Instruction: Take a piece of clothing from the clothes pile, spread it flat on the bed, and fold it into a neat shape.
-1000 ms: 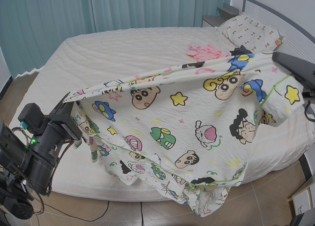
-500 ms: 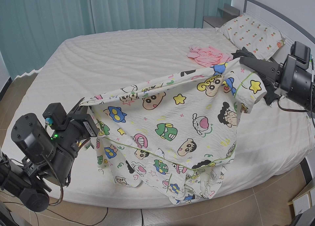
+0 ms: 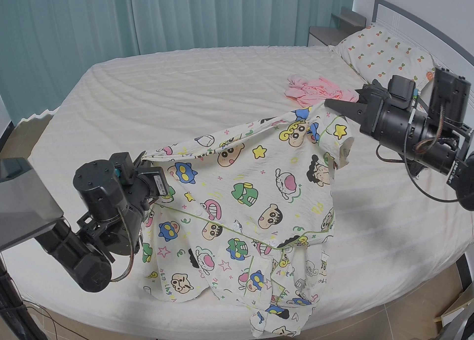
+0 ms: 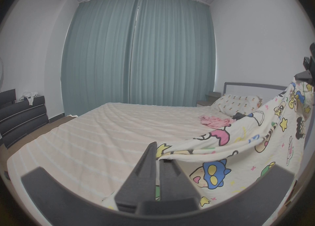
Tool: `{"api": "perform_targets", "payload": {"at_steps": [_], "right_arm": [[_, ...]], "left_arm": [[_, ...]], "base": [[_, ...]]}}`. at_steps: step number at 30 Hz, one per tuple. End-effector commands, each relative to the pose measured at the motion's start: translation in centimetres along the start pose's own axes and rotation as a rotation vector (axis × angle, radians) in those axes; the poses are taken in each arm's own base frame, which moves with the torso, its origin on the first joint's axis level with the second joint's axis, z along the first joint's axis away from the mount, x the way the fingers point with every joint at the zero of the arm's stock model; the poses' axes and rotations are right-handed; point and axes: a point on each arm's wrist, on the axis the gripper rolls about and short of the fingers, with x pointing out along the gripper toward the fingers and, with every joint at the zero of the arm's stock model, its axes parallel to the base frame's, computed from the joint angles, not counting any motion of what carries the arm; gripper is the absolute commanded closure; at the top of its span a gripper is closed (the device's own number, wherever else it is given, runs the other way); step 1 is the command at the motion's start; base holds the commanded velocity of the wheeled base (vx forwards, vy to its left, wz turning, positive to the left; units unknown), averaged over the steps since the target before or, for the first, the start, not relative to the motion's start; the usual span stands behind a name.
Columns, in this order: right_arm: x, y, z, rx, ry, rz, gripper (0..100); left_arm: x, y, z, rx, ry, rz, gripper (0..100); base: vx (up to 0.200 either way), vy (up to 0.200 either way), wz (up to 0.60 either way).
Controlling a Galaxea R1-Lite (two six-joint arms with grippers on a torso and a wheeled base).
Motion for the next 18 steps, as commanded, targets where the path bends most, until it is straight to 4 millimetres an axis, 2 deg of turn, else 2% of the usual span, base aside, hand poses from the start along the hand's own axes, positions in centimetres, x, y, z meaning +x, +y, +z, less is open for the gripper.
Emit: {"api": "perform_targets", "payload": {"at_steps": [1,9,13,14,18], "right_arm": [[4.1,-3.7,-2.5,0.025,0.056,-0.064,100],[8.3,-7.7,-5.3,0.048,0.092,-0.151,100],[9.9,-9.1,-6.1,0.05,0.075,-0.167,100],[11.1,-10.3,-7.2,0.053,0.077,-0.175,100],[13.7,-12.4,-9.1,0.047,0.055,-0.215,100]], "left_arm": [[3.8,0.0,-4.5,0.048,0.074,0.054,100],[8.6,0.5,-7.5,0.063,0.103,0.12,100],[9.7,1.0,-8.3,0.068,0.12,0.141,100],[10.7,1.5,-9.1,0.07,0.144,0.161,100],[13.2,2.3,-10.5,0.054,0.148,0.2,100]], "base": [[0.0,0.0,0.0],[0.0,0.0,0.0],[0.0,0.0,0.0],[0.0,0.0,0.0],[0.0,0.0,0.0]]}}
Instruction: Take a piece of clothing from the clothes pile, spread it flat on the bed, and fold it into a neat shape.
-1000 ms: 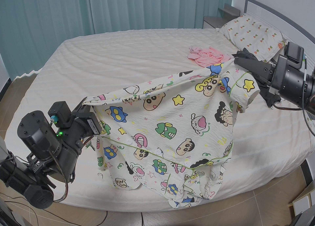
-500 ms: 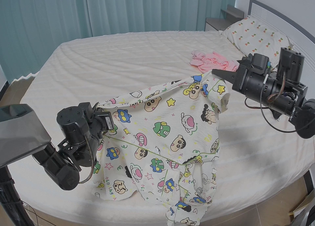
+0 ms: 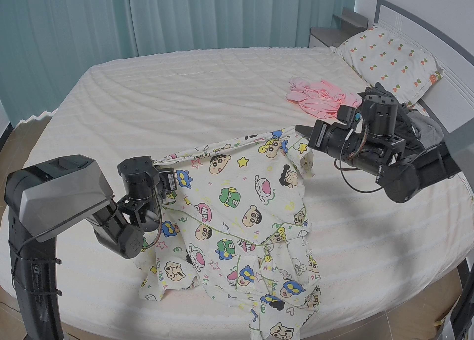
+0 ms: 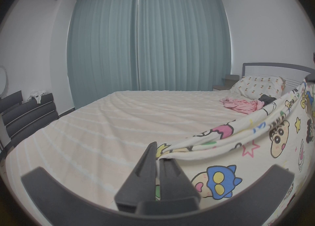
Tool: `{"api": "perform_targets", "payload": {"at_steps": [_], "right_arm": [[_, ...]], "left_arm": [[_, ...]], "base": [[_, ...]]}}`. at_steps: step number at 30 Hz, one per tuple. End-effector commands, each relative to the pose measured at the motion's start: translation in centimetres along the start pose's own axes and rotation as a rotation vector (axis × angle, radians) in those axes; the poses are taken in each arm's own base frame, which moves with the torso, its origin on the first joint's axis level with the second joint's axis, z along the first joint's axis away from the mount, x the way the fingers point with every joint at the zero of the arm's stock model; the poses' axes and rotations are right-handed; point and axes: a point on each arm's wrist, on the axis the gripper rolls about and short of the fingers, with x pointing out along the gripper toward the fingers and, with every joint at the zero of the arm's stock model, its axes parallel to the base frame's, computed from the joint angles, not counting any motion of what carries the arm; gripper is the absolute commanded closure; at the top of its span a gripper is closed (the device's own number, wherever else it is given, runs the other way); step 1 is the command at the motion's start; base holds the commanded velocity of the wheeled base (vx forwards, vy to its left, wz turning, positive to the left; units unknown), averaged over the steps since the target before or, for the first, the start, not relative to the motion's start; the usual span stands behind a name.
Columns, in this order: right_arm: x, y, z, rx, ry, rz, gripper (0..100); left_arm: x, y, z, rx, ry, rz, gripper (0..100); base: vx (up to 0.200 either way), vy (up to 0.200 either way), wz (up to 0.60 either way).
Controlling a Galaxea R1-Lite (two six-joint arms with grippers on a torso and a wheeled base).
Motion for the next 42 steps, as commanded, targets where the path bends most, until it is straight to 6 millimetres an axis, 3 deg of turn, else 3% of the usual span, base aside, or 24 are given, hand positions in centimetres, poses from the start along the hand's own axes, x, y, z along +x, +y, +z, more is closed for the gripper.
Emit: {"api": "perform_targets", "payload": {"at_steps": [1,2,3,4,7,11,14,15,16,18,19,20,23,27,33,41,42], "right_arm": [[5.2,-3.8,-3.9,0.013,0.018,-0.063,100],[5.6,-4.1,-4.0,0.014,0.016,-0.063,0],[6.4,-4.4,-3.9,0.015,0.004,-0.057,0],[7.0,-4.8,-3.9,0.02,-0.006,-0.057,0],[8.4,-5.7,-3.5,0.045,-0.045,-0.064,0],[8.5,-6.8,-0.6,0.196,-0.132,-0.093,0],[8.0,-7.5,0.4,0.284,-0.155,-0.121,0],[6.5,-9.0,1.3,0.353,-0.147,-0.176,0],[6.3,-9.3,1.3,0.357,-0.143,-0.185,0],[3.9,-10.5,0.6,0.382,-0.073,-0.218,0],[3.9,-10.5,0.6,0.382,-0.073,-0.218,0],[1.7,-10.7,-0.5,0.41,0.028,-0.199,0],[-1.5,-11.1,-2.5,0.396,0.17,-0.169,0],[-4.4,-12.2,-6.1,0.318,0.335,-0.15,0],[-7.3,-12.7,-9.7,0.295,0.494,-0.077,0],[-8.2,-12.7,-11.1,0.342,0.561,-0.004,0],[-8.5,-12.8,-11.2,0.358,0.573,0.017,0]], "left_arm": [[4.3,0.9,-3.5,-0.002,0.043,0.067,100],[4.9,1.0,-3.6,-0.005,0.042,0.075,100],[5.8,1.2,-4.0,-0.015,0.036,0.087,100],[6.3,1.3,-4.2,-0.02,0.033,0.093,0],[7.9,2.2,-5.0,-0.04,0.016,0.126,0],[9.0,4.0,-5.7,-0.042,0.017,0.17,0],[9.4,4.7,-5.7,-0.048,0.01,0.187,0],[10.2,5.7,-4.8,-0.085,-0.024,0.21,0],[10.3,5.7,-4.7,-0.089,-0.028,0.212,0],[10.9,6.7,-3.5,-0.107,-0.06,0.235,0],[10.9,6.7,-3.5,-0.107,-0.06,0.235,0],[11.0,7.4,-1.9,-0.117,-0.089,0.248,0],[11.1,7.9,0.2,-0.121,-0.095,0.258,0],[10.9,7.8,1.8,-0.105,-0.053,0.24,0],[10.8,7.7,5.1,-0.117,0.014,0.197,0],[9.1,7.3,7.5,-0.199,0.258,0.041,0],[9.3,7.2,8.6,-0.267,0.271,0.033,0]], "base": [[0.0,0.0,0.0],[0.0,0.0,0.0],[0.0,0.0,0.0],[0.0,0.0,0.0],[0.0,0.0,0.0],[0.0,0.0,0.0],[0.0,0.0,0.0],[0.0,0.0,0.0],[0.0,0.0,0.0],[0.0,0.0,0.0],[0.0,0.0,0.0],[0.0,0.0,0.0],[0.0,0.0,0.0],[0.0,0.0,0.0],[0.0,0.0,0.0],[0.0,0.0,0.0],[0.0,0.0,0.0]]}}
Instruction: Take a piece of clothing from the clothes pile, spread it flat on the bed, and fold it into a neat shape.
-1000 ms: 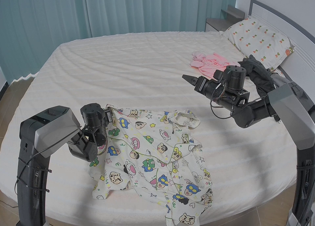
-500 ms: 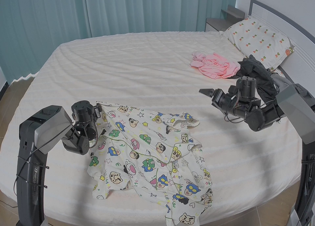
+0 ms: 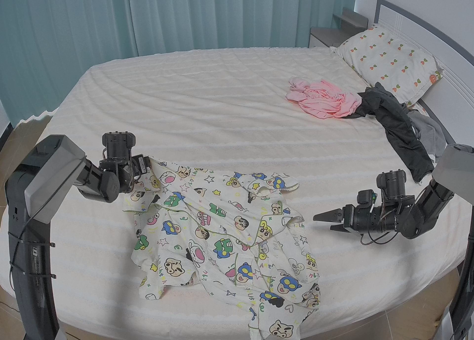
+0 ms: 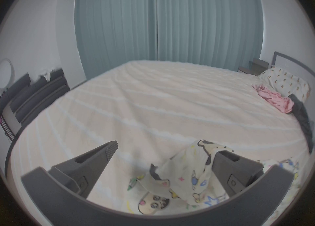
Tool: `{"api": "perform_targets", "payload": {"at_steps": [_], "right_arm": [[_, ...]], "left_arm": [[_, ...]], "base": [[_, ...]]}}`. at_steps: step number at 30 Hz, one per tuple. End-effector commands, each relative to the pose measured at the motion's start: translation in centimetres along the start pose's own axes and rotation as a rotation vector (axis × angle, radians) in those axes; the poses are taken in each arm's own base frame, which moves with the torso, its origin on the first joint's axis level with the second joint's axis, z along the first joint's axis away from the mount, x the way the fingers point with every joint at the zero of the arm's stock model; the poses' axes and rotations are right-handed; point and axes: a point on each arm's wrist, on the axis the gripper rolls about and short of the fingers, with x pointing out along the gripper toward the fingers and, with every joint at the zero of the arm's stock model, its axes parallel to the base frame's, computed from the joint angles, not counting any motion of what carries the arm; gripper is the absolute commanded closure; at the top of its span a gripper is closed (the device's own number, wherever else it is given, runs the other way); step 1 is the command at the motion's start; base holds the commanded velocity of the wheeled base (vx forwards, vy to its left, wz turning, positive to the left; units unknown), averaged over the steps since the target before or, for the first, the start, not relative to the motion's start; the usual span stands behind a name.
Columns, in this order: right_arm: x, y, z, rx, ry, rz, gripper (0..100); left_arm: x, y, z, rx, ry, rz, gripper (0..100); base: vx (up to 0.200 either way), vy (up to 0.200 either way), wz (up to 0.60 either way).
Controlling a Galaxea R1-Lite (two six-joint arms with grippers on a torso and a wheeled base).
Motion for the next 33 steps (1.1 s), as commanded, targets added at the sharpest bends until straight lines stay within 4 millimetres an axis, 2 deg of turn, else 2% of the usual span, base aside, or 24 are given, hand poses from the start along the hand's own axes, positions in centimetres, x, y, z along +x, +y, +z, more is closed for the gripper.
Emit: {"api": "perform_targets", "payload": {"at_steps": [1,4,6,7,8,17,20,29,33], "right_arm": [[-1.5,-0.7,-1.4,0.005,0.07,0.082,0],[-1.2,-1.1,-1.7,0.001,0.086,0.094,0],[-1.0,-1.3,-1.8,-0.006,0.093,0.093,0],[-1.0,-1.3,-1.8,-0.006,0.093,0.093,0],[-0.9,-1.5,-2.0,-0.003,0.099,0.093,0],[-0.6,-1.6,-2.2,0.0,0.112,0.101,0],[-0.3,-1.9,-2.4,-0.009,0.121,0.1,0],[-0.3,-1.8,-2.5,-0.02,0.123,0.099,0],[0.0,-2.2,-2.6,-0.018,0.129,0.097,0]], "left_arm": [[-3.5,-0.6,7.9,-0.211,-0.017,-0.134,0],[-4.0,-0.9,9.8,-0.378,0.004,-0.17,0],[-5.2,-0.8,11.2,-0.502,0.046,-0.255,0],[-5.2,-0.8,11.2,-0.502,0.046,-0.255,0],[-6.5,-0.5,11.8,-0.566,0.12,-0.329,0],[-6.6,1.2,11.7,-0.593,0.292,-0.324,0],[-6.4,1.6,11.5,-0.642,0.416,-0.339,0],[-5.2,3.2,13.1,-0.742,0.451,-0.3,0],[-5.6,3.8,12.1,-0.744,0.516,-0.266,0]], "base": [[0.0,0.0,0.0],[0.0,0.0,0.0],[0.0,0.0,0.0],[0.0,0.0,0.0],[0.0,0.0,0.0],[0.0,0.0,0.0],[0.0,0.0,0.0],[0.0,0.0,0.0],[0.0,0.0,0.0]]}}
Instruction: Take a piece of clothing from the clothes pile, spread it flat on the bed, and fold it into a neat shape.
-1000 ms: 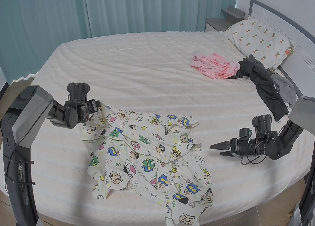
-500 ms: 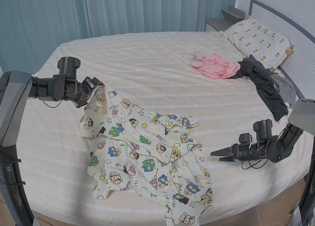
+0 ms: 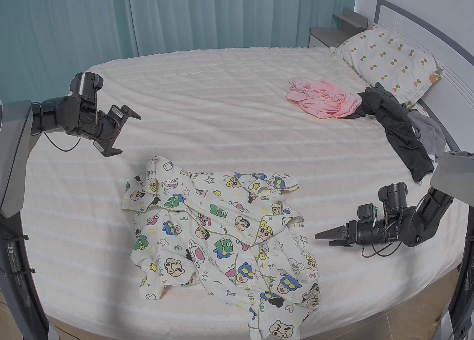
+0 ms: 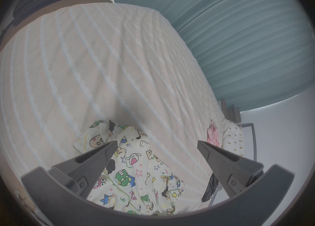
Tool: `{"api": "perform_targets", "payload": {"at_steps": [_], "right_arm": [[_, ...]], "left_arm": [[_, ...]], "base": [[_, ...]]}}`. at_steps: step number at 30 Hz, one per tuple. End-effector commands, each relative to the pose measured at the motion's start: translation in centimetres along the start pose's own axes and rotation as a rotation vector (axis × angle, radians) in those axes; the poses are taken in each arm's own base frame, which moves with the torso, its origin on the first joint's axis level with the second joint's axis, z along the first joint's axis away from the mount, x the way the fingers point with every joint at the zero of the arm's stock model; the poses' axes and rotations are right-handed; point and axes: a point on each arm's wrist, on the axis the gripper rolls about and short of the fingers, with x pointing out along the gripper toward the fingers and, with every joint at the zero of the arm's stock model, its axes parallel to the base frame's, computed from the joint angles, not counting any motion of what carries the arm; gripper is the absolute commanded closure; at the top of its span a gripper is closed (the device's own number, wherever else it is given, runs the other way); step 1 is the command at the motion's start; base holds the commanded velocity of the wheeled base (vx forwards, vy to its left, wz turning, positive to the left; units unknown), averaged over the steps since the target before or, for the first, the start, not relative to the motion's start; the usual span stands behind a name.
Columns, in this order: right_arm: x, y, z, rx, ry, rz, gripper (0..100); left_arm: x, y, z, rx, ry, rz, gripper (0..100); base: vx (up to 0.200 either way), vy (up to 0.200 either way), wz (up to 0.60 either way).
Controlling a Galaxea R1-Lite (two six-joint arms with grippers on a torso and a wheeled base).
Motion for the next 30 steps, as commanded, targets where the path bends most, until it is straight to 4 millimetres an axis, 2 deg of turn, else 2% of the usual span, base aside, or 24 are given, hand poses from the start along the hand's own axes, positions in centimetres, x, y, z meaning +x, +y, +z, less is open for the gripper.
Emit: {"api": "perform_targets", "payload": {"at_steps": [1,3,7,8,9,10,11,15,19,22,27,29,30], "right_arm": [[0.4,-0.4,-0.2,0.005,0.009,-0.004,0],[0.4,-0.6,-0.1,0.003,0.008,-0.005,0],[0.6,-0.6,0.0,0.0,0.008,-0.001,0],[0.6,-0.6,0.0,-0.001,0.009,0.0,0],[1.1,-0.5,0.1,-0.005,0.015,0.005,0],[1.1,-0.5,0.1,-0.005,0.015,0.005,0],[1.6,-0.1,0.3,-0.015,0.019,0.016,0],[2.5,0.7,0.6,-0.035,0.031,0.032,0],[3.3,1.3,1.0,-0.033,0.038,0.049,0],[4.5,1.8,1.5,0.023,0.053,0.047,0],[5.8,2.6,1.4,0.012,0.076,0.053,0],[6.0,2.5,1.4,0.013,0.077,0.05,0],[6.8,2.6,1.3,0.008,0.071,0.004,0]], "left_arm": [[-0.1,1.3,-0.3,-0.022,0.036,0.05,0],[-1.2,1.9,-1.1,-0.031,0.073,0.066,0],[-4.8,3.8,-3.1,-0.059,0.166,0.037,0],[-5.1,4.1,-3.2,-0.059,0.165,0.03,0],[-6.4,5.1,-3.9,-0.061,0.151,0.001,0],[-6.4,5.1,-3.9,-0.061,0.151,0.001,0],[-7.7,6.3,-4.8,-0.071,0.13,-0.03,0],[-9.9,8.8,-7.1,-0.135,0.11,-0.102,0],[-11.2,10.2,-8.9,-0.201,0.119,-0.148,0],[-12.2,11.3,-10.3,-0.245,0.146,-0.185,0],[-12.9,12.2,-12.1,-0.268,0.167,-0.213,0],[-12.9,12.2,-12.2,-0.267,0.167,-0.217,0],[-13.1,12.6,-12.7,-0.26,0.163,-0.236,0]], "base": [[0.0,0.0,0.0],[0.0,0.0,0.0],[0.0,0.0,0.0],[0.0,0.0,0.0],[0.0,0.0,0.0],[0.0,0.0,0.0],[0.0,0.0,0.0],[0.0,0.0,0.0],[0.0,0.0,0.0],[0.0,0.0,0.0],[0.0,0.0,0.0],[0.0,0.0,0.0],[0.0,0.0,0.0]]}}
